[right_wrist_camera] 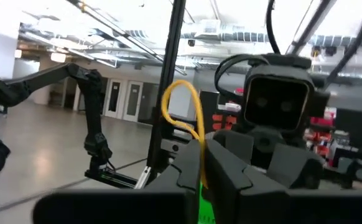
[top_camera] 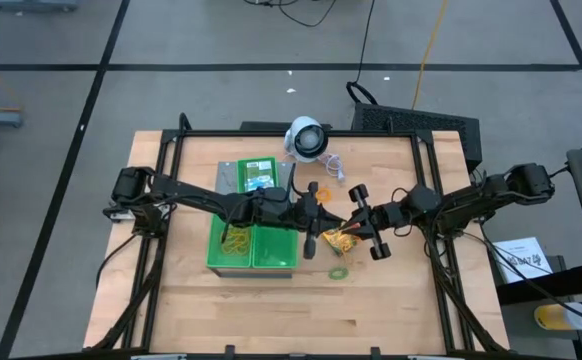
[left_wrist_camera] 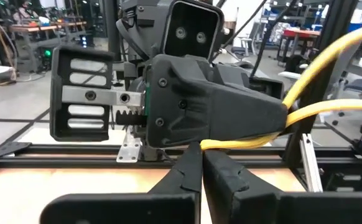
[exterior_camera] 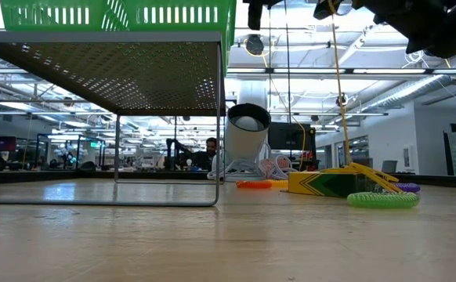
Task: Pick & Place Office Desk Supplies
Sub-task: Put the yellow rubber band into the bottom left green basket on the shelf
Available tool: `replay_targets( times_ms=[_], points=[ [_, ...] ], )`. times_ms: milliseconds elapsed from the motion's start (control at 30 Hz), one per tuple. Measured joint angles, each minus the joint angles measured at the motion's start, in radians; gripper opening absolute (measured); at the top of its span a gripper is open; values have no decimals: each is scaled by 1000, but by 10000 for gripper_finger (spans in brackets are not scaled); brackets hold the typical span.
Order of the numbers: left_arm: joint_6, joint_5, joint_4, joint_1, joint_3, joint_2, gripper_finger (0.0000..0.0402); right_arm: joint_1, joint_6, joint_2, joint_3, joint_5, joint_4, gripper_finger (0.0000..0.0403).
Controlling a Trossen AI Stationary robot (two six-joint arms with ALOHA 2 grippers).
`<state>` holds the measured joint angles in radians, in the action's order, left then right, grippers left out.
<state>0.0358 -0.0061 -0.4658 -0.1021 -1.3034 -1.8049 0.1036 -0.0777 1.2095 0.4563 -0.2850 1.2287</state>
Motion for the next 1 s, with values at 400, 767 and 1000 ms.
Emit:
replay_targets(
  times_ms=[400,767,1000],
  points=[
    [-39,31,241,-11,1,166,4,0,91,-240,-47,77,-270,158],
    [22,-258,662,-139,0,365,3,0,157,-504,-129,252,-653,206],
    [331,-606,1041,-329,1,506,3,0,171,-577,-202,266,-650,192]
  ],
)
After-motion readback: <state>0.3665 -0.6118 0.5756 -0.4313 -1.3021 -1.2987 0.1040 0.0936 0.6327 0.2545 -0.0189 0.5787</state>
